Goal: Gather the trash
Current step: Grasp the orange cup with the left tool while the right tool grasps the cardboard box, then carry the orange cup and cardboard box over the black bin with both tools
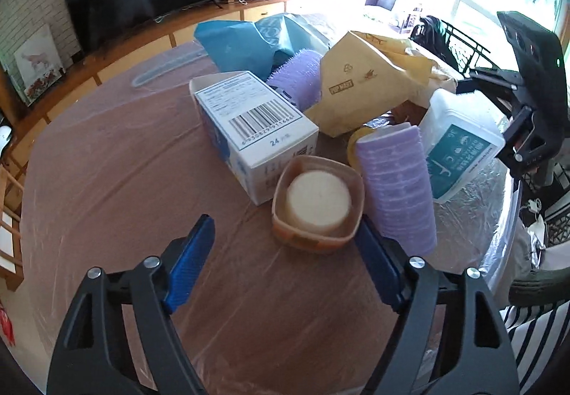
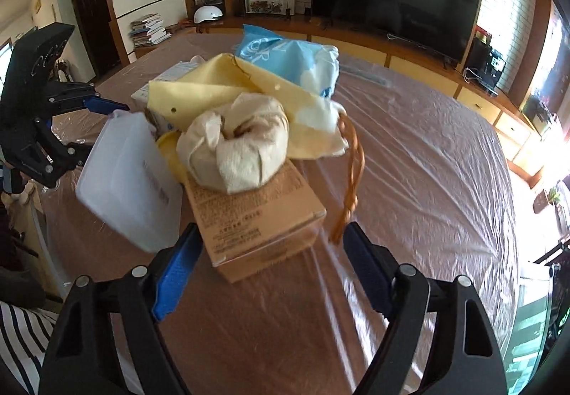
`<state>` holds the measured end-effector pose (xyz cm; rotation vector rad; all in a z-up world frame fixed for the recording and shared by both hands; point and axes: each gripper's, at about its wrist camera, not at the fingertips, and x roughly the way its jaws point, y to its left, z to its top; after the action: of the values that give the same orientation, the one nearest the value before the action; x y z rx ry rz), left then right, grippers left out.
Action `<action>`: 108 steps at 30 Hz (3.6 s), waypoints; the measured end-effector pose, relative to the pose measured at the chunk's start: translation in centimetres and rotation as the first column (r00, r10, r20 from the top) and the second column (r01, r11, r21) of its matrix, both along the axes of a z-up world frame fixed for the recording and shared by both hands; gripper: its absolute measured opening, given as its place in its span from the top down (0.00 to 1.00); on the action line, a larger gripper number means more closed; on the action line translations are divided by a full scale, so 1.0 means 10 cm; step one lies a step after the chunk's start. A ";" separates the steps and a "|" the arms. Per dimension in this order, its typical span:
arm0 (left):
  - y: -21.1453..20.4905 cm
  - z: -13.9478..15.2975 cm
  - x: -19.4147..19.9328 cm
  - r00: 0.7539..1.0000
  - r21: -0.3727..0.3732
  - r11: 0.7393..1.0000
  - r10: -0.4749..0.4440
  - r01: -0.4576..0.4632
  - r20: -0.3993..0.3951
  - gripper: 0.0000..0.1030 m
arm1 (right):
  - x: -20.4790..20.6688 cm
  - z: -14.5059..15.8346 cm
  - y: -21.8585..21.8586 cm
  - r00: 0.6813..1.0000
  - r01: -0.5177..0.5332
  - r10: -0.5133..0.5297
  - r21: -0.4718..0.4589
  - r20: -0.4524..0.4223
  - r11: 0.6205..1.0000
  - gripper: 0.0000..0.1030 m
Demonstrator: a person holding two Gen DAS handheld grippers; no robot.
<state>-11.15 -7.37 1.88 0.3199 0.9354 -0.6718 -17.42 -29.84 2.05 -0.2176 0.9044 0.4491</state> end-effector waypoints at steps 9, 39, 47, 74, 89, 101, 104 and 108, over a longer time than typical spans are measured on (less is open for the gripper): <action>-0.13 -0.05 0.07 0.999 -0.009 0.999 -0.035 0.035 -0.017 0.44 | 0.17 -0.12 0.13 1.000 -0.016 0.016 0.011 -0.023 1.000 0.30; 0.03 -0.08 -0.14 0.996 -0.033 0.996 0.084 -0.084 -0.022 0.55 | -0.63 -0.18 0.04 0.978 0.206 -0.206 0.030 -0.012 0.978 0.20; 0.06 -0.11 -0.12 0.994 -0.051 0.993 0.110 -0.111 -0.020 0.55 | -0.62 -0.17 0.02 0.978 0.208 -0.208 0.041 0.006 0.977 0.19; 0.24 0.22 -0.67 0.975 -0.154 0.963 0.217 -0.221 -0.043 0.55 | -0.99 0.23 -0.06 0.977 0.213 -0.196 0.255 -0.088 0.943 0.44; -0.04 0.13 -1.28 0.995 -0.109 0.992 0.061 -0.070 -0.081 0.55 | -1.54 0.08 0.39 0.984 0.058 -0.014 0.251 -0.177 0.966 0.44; -0.22 0.19 -1.57 0.999 -0.097 0.995 -0.020 0.017 -0.036 0.55 | -1.68 -0.04 0.39 0.976 0.074 -0.021 0.244 -0.216 0.967 0.44; -0.24 0.13 -1.59 0.998 -0.092 0.996 -0.022 0.017 -0.053 0.55 | -1.70 -0.07 0.39 0.975 0.081 -0.025 0.244 -0.222 0.966 0.44; -0.27 0.09 -1.63 0.997 -0.080 0.996 -0.033 0.028 -0.064 0.55 | -1.69 -0.16 0.40 0.968 0.101 -0.038 0.245 -0.249 0.964 0.44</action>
<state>-27.43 -10.05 2.80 0.2441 0.9651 -0.7490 -34.33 -25.83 0.41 0.1098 1.0790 0.5292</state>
